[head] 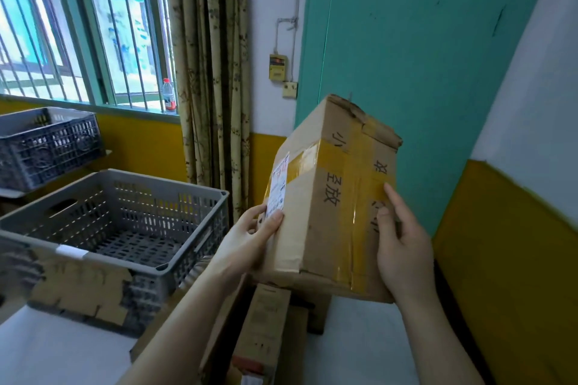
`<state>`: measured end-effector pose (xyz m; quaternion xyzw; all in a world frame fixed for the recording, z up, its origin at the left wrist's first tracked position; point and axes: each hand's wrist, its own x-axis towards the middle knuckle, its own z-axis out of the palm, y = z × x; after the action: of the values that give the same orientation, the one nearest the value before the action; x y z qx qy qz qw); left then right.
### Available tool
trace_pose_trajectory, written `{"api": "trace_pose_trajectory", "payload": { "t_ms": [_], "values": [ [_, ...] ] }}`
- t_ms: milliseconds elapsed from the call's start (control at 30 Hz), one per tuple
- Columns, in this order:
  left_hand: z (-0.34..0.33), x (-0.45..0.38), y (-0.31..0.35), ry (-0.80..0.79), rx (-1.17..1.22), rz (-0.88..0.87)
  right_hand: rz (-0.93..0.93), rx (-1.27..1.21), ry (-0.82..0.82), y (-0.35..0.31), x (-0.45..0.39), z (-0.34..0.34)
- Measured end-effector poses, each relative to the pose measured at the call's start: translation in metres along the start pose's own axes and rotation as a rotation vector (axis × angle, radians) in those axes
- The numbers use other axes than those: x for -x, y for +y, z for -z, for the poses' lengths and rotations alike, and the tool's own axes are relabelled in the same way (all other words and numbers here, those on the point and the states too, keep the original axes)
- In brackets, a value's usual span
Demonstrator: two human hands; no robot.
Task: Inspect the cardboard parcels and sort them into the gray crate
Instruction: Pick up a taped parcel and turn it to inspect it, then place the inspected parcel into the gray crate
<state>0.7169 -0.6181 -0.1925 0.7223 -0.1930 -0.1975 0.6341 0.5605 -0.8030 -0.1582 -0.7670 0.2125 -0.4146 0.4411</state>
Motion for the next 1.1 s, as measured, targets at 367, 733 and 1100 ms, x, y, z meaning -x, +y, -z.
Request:
{"api": "trace_pose_trajectory", "payload": {
  "t_ms": [367,733,1100],
  "values": [
    [0.134,0.001,-0.009,0.070,0.058,-0.165,-0.205,0.175,-0.140,-0.067,0.035,-0.105],
    [0.247,-0.019,-0.003,0.137,0.076,-0.261,-0.344,0.048,-0.301,-0.108,0.022,-0.198],
    [0.316,-0.072,-0.001,0.320,-0.099,-0.186,-0.280,0.042,-0.367,-0.093,-0.022,-0.307]
  ]
}}
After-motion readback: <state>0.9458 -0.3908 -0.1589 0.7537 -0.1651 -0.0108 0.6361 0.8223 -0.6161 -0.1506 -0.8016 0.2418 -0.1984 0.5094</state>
